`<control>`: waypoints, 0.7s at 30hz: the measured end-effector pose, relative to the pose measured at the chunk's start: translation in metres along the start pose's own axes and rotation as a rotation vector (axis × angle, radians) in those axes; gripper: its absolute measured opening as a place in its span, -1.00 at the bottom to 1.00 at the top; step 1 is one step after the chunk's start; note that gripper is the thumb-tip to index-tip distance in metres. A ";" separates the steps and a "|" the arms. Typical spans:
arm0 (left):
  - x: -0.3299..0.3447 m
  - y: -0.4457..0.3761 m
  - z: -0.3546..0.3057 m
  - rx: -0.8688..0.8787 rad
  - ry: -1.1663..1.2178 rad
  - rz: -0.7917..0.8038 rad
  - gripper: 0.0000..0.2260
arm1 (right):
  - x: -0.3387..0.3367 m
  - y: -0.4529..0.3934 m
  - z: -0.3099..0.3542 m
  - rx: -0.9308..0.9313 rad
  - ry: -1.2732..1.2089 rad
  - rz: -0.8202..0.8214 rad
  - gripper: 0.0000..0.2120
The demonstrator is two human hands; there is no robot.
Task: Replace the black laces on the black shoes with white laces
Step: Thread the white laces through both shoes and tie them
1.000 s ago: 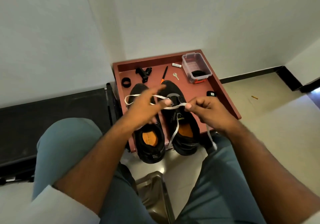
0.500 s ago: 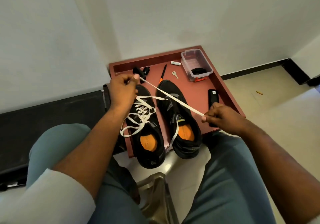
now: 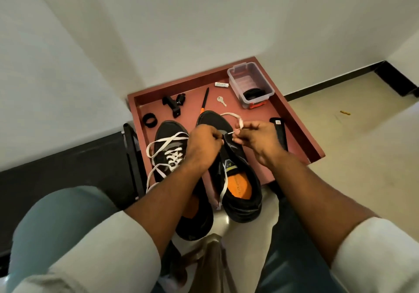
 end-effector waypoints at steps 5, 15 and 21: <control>0.008 -0.010 0.004 -0.040 -0.065 -0.086 -0.94 | 0.003 -0.009 0.002 -0.202 0.391 -0.011 -0.82; 0.022 -0.015 0.011 -0.016 -0.089 -0.124 -0.91 | 0.010 -0.005 -0.004 -0.372 0.488 -0.084 -0.81; 0.027 -0.020 0.012 -0.015 -0.105 -0.126 -0.88 | 0.005 -0.022 -0.010 -0.225 0.459 -0.033 -0.94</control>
Point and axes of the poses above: each hand's wrist, its own y-axis away from the middle knuckle, its own x-axis out of the palm, z = x × y, the point moved 8 cm from there along -y, towards the middle knuckle, and after that the axes turned 2 degrees about -y, right-handed, at the moved point
